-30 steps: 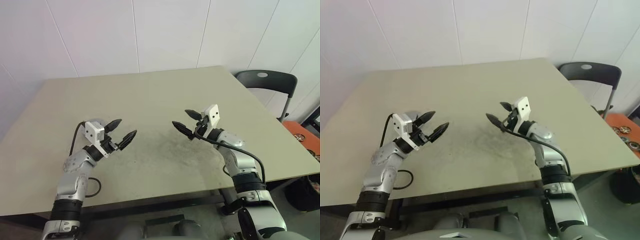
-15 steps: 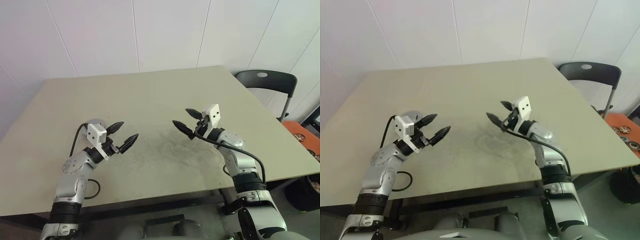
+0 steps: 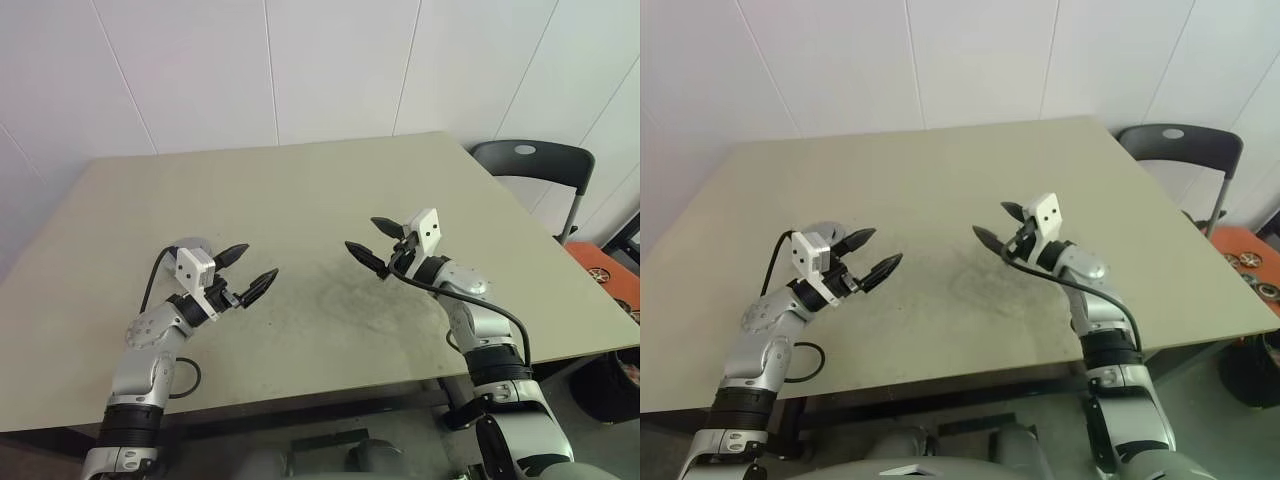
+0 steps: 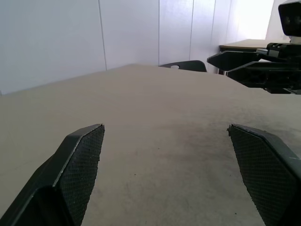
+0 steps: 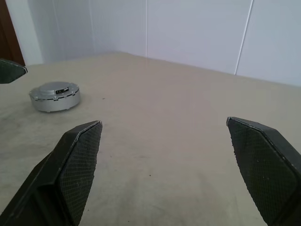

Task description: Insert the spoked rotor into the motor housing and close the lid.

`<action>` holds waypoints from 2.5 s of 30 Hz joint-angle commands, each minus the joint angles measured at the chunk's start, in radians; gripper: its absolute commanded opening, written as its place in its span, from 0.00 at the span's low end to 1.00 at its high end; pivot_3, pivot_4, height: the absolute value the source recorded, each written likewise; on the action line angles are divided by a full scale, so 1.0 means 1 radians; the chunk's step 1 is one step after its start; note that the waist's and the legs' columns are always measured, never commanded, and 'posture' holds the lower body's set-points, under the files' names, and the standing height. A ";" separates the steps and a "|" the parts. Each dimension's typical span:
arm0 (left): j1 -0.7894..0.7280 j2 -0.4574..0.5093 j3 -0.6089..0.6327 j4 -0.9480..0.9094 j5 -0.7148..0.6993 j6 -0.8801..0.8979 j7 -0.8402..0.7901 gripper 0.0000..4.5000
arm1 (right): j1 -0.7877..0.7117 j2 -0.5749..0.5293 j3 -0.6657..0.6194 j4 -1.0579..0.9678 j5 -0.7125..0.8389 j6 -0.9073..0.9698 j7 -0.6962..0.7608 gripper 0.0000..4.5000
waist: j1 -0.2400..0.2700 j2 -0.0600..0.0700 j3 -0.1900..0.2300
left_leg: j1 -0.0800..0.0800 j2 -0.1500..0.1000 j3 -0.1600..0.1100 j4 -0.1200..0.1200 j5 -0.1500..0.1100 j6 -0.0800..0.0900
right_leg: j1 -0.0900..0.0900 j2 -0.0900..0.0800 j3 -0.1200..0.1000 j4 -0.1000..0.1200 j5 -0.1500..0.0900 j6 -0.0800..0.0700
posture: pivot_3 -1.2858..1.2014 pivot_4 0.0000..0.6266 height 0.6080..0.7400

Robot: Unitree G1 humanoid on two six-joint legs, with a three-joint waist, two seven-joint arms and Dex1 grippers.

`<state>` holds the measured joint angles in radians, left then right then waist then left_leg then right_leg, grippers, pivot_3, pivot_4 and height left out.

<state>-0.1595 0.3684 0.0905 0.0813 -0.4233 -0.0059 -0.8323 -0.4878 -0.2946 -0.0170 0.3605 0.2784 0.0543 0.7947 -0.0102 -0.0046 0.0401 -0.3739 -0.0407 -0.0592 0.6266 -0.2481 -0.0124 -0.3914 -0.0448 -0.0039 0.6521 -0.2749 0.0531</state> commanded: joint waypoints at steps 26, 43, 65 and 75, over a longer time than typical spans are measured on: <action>-0.026 -0.009 -0.014 -0.021 0.026 -0.019 0.012 1.00 | -0.031 0.005 0.004 -0.008 -0.016 -0.029 -0.005 0.99 | 0.000 0.000 0.000 | 0.000 0.000 0.000 0.000 0.000 0.000 | 0.000 0.000 0.000 0.000 0.000 0.000 | 0.52 0.00 1.00; -0.019 -0.005 -0.013 -0.027 0.026 -0.016 0.012 1.00 | -0.032 0.005 0.006 -0.006 -0.020 -0.030 -0.008 0.99 | 0.000 0.000 0.000 | 0.000 0.000 0.000 0.000 0.000 0.000 | 0.000 0.000 0.000 0.000 0.000 0.000 | 0.52 0.00 1.00; -0.024 -0.004 -0.016 -0.017 0.031 -0.018 0.008 1.00 | -0.038 0.005 0.007 0.007 -0.026 -0.037 -0.008 0.99 | 0.000 0.000 0.000 | 0.000 0.000 0.000 0.001 0.000 0.000 | 0.000 0.000 0.000 0.001 0.000 0.000 | 0.52 0.00 1.00; -0.032 -0.007 -0.020 -0.011 0.034 -0.017 0.006 1.00 | -0.036 0.011 0.009 0.006 -0.032 -0.040 -0.012 0.99 | 0.000 0.000 0.000 | 0.000 0.000 0.000 0.001 0.000 0.000 | 0.000 0.000 0.000 0.001 0.000 0.000 | 0.52 0.00 1.00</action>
<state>-0.1697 0.3575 0.0684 0.0806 -0.3941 -0.0094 -0.8254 -0.4930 -0.2882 -0.0059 0.3808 0.2438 0.0374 0.7865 -0.0103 -0.0046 0.0401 -0.3737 -0.0408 -0.0591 0.6277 -0.2481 -0.0123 -0.3911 -0.0446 -0.0039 0.6528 -0.2746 0.0532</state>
